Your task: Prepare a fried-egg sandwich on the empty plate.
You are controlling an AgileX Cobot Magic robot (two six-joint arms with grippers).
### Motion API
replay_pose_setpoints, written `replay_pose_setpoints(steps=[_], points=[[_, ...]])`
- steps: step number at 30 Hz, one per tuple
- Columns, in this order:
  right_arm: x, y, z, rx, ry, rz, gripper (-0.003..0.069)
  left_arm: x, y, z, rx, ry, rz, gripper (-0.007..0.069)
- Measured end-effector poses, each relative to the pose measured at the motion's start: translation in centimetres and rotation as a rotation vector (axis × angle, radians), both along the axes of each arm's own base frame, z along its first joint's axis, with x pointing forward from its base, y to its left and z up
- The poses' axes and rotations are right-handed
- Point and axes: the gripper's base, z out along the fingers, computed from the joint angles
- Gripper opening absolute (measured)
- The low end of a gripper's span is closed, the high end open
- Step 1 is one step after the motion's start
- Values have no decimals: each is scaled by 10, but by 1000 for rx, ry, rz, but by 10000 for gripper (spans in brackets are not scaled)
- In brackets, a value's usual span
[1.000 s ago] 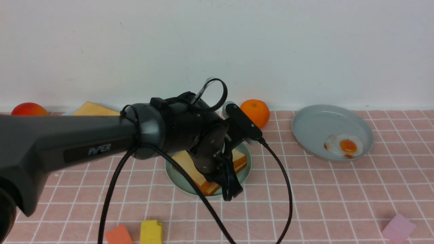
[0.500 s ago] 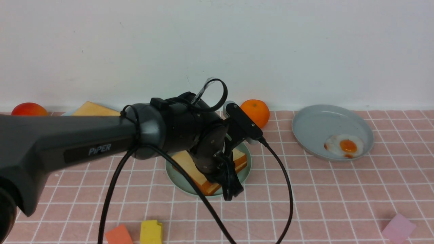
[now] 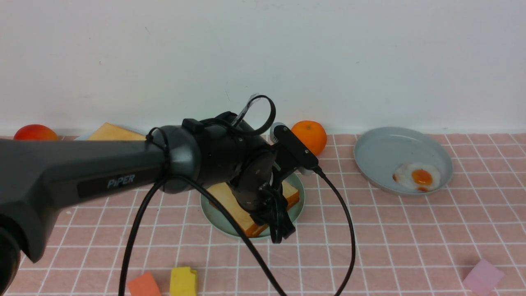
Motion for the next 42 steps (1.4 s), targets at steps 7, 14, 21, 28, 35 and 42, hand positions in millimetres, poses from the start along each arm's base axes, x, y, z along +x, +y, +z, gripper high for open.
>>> replay_pose_setpoints(steps=[7, 14, 21, 28, 35, 42], points=[[0, 0, 0, 0, 0, 0, 5, -1, -1, 0, -17, 11, 11, 279], [0, 0, 0, 0, 1, 0, 5, -4, 0, 15, -59, 2, 24, 395], [0, 0, 0, -1, 2, 0, 5, -32, 18, 106, -268, -75, 98, 353], [0, 0, 0, -1, 2, 0, 6, -110, 77, 210, -578, -219, 161, 13], [-9, -3, -11, 1, 28, -11, 6, -207, 153, 200, -740, -324, 144, -13], [-22, -9, -48, 36, 17, -52, 6, -282, 212, 122, -991, -512, 108, -13]])
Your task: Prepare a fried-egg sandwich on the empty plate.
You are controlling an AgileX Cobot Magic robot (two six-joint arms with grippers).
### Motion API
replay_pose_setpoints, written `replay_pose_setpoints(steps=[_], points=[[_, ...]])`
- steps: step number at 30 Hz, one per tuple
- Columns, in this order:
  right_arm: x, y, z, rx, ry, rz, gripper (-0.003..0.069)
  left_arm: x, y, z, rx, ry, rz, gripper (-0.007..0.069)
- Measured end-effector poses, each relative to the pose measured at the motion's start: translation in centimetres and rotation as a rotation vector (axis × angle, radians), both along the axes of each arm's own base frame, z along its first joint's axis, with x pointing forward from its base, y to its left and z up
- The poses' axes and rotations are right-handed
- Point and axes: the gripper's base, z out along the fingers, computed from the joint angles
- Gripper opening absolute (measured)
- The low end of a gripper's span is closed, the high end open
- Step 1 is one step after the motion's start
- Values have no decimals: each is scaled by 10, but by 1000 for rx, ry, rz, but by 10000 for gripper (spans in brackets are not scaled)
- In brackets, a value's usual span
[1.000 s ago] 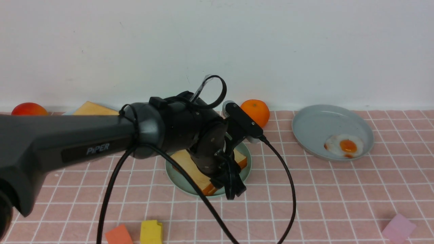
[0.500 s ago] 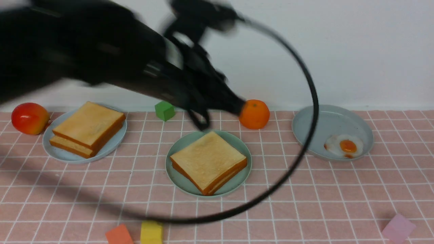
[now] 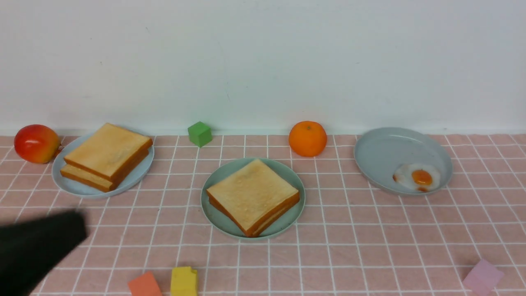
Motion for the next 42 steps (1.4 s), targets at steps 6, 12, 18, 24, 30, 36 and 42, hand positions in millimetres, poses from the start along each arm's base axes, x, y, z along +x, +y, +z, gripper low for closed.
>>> replay_pose_setpoints(steps=[6, 12, 18, 24, 30, 36, 42], points=[[-6, -4, -20, 144, -132, -61, 8, -20, 16, -60, -173, -32, -5, -13], [-3, -3, -22, 201, -184, -75, 8, -13, 10, -69, -171, 36, -3, -13], [-3, -4, -21, 210, -200, -78, 8, -9, 7, -68, -172, 39, -3, -13], [-3, -4, -20, 211, -203, -79, 11, -9, 7, -68, -173, 38, -3, -13], [-3, -3, -22, 213, -189, -74, 18, -9, 7, -69, -165, 48, -2, -13], [-4, -3, -23, 209, -171, -70, 26, -8, 7, -70, -159, 55, -1, -13], [-4, -3, -23, 208, -169, -70, 32, -8, 7, -70, -159, 56, -1, -13]])
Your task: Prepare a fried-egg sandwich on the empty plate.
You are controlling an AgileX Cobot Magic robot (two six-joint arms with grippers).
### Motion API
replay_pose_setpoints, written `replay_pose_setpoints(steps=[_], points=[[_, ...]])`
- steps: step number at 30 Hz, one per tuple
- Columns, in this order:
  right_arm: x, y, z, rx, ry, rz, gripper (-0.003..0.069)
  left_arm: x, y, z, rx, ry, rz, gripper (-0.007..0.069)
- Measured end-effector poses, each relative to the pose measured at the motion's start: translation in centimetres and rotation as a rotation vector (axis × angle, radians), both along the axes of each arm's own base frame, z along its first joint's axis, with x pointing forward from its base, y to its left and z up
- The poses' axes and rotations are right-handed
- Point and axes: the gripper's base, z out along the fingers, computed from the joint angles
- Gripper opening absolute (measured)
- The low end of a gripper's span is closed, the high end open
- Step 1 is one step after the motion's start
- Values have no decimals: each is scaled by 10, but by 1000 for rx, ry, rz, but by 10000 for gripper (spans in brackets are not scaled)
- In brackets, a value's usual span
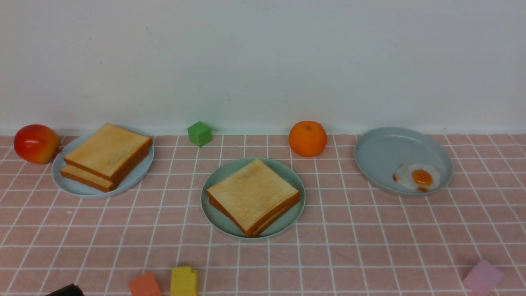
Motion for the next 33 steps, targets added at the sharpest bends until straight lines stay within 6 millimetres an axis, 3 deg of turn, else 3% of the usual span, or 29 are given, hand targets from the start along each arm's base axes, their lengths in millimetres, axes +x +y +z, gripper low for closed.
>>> replay_pose_setpoints(steps=[6, 14, 20, 25, 33], points=[[0, 0, -1, -1, 2, 0, 40, 0, 0, 0, 3, 3, 0, -13], [7, -5, -20, -87, -9, -56, 46, 0, 0, -1, 4, 6, 0, -9], [28, -11, -73, -154, -47, -231, 46, 0, 0, -1, 5, 8, 0, -4], [37, -15, -123, -45, 17, -379, 32, 0, 0, -1, 8, 11, 0, 0], [36, -15, -170, -1, 68, -413, -10, 0, 0, -1, 8, 12, 0, 8]])
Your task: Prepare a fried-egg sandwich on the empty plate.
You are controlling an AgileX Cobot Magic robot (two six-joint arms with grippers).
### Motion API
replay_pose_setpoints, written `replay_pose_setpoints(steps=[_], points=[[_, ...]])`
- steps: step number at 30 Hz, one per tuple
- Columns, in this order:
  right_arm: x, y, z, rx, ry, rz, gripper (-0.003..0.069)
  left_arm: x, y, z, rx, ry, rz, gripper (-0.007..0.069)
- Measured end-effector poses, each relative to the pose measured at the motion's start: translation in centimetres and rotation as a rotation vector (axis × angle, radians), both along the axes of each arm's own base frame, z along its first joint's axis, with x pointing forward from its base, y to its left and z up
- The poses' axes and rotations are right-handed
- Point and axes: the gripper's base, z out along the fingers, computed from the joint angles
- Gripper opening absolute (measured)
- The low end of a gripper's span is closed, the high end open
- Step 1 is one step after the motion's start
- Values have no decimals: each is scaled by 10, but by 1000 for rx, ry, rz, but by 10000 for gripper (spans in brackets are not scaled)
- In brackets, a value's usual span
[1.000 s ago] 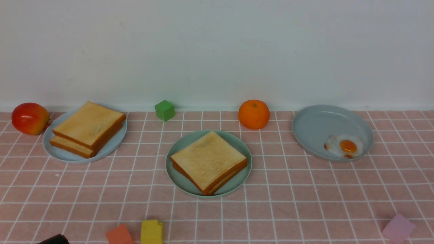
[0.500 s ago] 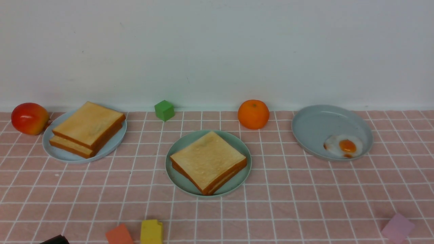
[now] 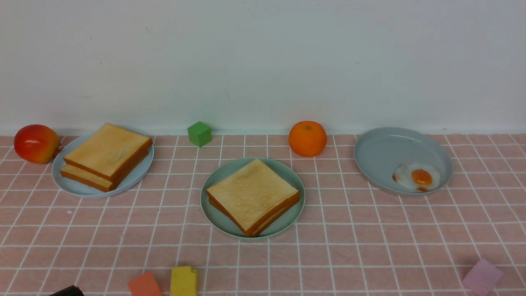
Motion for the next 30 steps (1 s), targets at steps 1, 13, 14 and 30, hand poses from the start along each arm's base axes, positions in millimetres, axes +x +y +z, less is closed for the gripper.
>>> replay_pose_setpoints(steps=[1, 13, 14, 30], points=[[0, -1, -4, -23, 12, -1, -10, 0, 0, 0, 1, 2, 0, 11], [-1, -2, -5, -40, 37, -6, -8, 0, 0, -1, 7, 9, 0, 22], [-1, -2, -5, -40, 37, -6, -8, 0, 0, -1, 7, 9, 0, 22], [-1, -2, -5, -40, 37, -6, -1, 0, 0, -1, 7, 10, 0, 39]])
